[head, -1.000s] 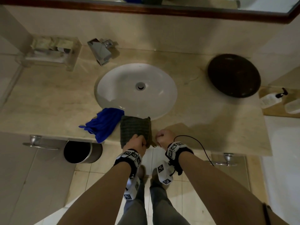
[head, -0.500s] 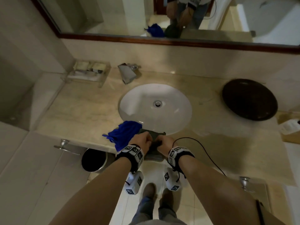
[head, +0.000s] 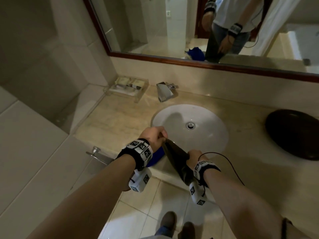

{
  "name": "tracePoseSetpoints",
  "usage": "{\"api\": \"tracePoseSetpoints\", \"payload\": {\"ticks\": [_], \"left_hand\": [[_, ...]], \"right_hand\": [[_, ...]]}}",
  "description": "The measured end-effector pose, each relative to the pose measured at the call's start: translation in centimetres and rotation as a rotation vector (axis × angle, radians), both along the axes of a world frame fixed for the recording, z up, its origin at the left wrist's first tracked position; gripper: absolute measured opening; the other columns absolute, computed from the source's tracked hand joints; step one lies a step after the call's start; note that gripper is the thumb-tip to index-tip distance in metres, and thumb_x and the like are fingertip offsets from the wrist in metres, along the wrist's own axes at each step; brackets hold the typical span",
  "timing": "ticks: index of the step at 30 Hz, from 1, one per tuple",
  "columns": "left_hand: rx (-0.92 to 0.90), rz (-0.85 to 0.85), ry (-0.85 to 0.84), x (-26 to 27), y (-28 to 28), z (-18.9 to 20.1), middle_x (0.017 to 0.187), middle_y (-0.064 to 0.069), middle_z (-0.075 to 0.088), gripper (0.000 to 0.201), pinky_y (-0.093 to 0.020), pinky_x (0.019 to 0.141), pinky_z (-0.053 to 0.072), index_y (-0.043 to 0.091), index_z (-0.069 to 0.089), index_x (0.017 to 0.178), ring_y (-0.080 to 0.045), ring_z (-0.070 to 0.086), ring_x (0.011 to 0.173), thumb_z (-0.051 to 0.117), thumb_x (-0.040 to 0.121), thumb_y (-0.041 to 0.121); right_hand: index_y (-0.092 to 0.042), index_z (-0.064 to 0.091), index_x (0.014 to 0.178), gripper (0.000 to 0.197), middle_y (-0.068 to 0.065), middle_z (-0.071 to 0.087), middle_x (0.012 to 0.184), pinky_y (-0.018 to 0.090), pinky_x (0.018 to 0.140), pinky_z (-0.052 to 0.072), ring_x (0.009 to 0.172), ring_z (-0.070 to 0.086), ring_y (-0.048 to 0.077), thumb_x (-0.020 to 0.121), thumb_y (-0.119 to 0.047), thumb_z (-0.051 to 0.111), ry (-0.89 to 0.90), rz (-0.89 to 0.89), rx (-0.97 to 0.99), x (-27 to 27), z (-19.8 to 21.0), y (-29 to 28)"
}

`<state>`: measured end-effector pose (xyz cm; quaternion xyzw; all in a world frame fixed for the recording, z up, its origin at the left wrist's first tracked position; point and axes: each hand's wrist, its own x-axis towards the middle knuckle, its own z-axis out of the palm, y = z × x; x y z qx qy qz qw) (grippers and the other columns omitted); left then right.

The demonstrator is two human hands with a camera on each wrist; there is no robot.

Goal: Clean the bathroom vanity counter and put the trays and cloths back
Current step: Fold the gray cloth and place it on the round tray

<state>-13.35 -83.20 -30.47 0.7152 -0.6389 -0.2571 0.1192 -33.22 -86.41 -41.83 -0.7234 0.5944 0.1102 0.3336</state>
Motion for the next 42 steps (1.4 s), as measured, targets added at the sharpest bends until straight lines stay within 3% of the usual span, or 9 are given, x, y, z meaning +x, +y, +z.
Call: {"api": "tracePoseSetpoints", "payload": {"ticks": [9,13,16,19,25,30,33,38,42], "left_hand": [[0.019,0.055,0.027,1.1,-0.1,-0.7,0.087,0.008,0.063,0.013,-0.018,0.076,0.043,0.026,0.064,0.088,-0.011,0.058,0.084,0.060,0.089,0.014],[0.026,0.109,0.109,0.9,-1.8,0.1,0.086,0.006,0.067,0.025,-0.027,0.082,0.053,0.034,0.063,0.074,-0.015,0.063,0.084,0.063,0.087,0.012],[-0.012,0.116,0.155,0.6,-4.0,0.9,0.085,0.003,0.069,0.028,-0.033,0.083,0.056,0.034,0.063,0.070,-0.017,0.065,0.082,0.065,0.084,0.010],[-0.036,0.108,0.248,-0.2,-6.2,2.4,0.078,0.002,0.066,0.025,-0.040,0.082,0.057,0.028,0.063,0.073,-0.019,0.062,0.076,0.064,0.085,0.006],[-0.057,0.039,0.392,-3.8,-9.4,6.0,0.080,0.003,0.063,0.018,-0.039,0.084,0.056,0.020,0.059,0.082,-0.021,0.062,0.081,0.062,0.089,0.004],[-0.047,0.031,0.638,-6.8,-11.4,8.8,0.087,-0.006,0.066,0.008,-0.022,0.058,0.055,0.012,0.062,0.090,-0.014,0.065,0.074,0.061,0.090,0.005],[-0.045,-0.001,0.702,-8.6,-12.7,9.8,0.090,-0.010,0.067,0.010,-0.027,0.063,0.057,0.014,0.063,0.087,-0.016,0.066,0.076,0.062,0.089,0.004],[0.020,-0.062,0.725,-11.8,-14.3,10.1,0.093,-0.010,0.067,0.009,-0.026,0.068,0.054,0.011,0.063,0.094,-0.015,0.065,0.078,0.061,0.090,0.004],[0.058,-0.142,0.725,-14.6,-14.6,10.2,0.095,-0.009,0.061,0.015,-0.020,0.063,0.051,0.006,0.058,0.108,-0.014,0.060,0.078,0.055,0.093,0.003]], "right_hand": [[-0.008,0.065,0.087,0.020,0.010,0.065,0.088,0.025,0.062,0.043,0.070,0.056,0.023,0.089,-0.016,0.047,0.095,0.025,0.046,-2.4,0.4,-0.4],[-0.002,0.067,0.090,0.024,0.012,0.068,0.098,0.023,0.065,0.042,0.078,0.060,0.026,0.089,-0.019,0.050,0.069,-0.056,0.062,-4.5,1.9,-1.9],[0.003,0.066,0.102,0.026,0.017,0.067,0.101,0.029,0.071,0.049,0.091,0.064,0.033,0.089,-0.015,0.052,-0.109,-0.283,0.036,-6.2,3.5,-3.1],[0.000,0.058,0.107,0.020,0.017,0.061,0.089,0.041,0.067,0.055,0.071,0.062,0.034,0.094,-0.012,0.048,-0.407,-0.634,0.038,-8.1,6.1,-3.8],[-0.003,0.048,0.113,0.020,0.020,0.058,0.099,0.034,0.050,0.054,0.075,0.064,0.037,0.099,-0.016,0.042,-0.676,-0.954,-0.036,-11.6,12.2,-4.8],[-0.010,0.054,0.101,0.022,0.016,0.068,0.087,0.037,0.062,0.058,0.064,0.069,0.027,0.098,-0.029,0.044,-0.363,-0.807,-0.365,-15.3,14.1,-3.9],[-0.022,0.049,0.093,0.013,0.009,0.067,0.086,0.034,0.069,0.054,0.072,0.067,0.024,0.094,-0.035,0.048,-0.196,-0.680,-0.419,-18.0,14.8,-2.9],[-0.030,0.051,0.083,0.016,0.004,0.064,0.082,0.036,0.067,0.055,0.074,0.062,0.023,0.074,-0.022,0.061,-0.084,-0.679,-0.363,-21.4,16.3,-0.7],[-0.032,0.056,0.088,0.014,-0.001,0.063,0.089,0.031,0.070,0.055,0.079,0.062,0.019,0.079,-0.025,0.065,0.043,-0.702,-0.319,-23.6,15.7,1.2]]}}
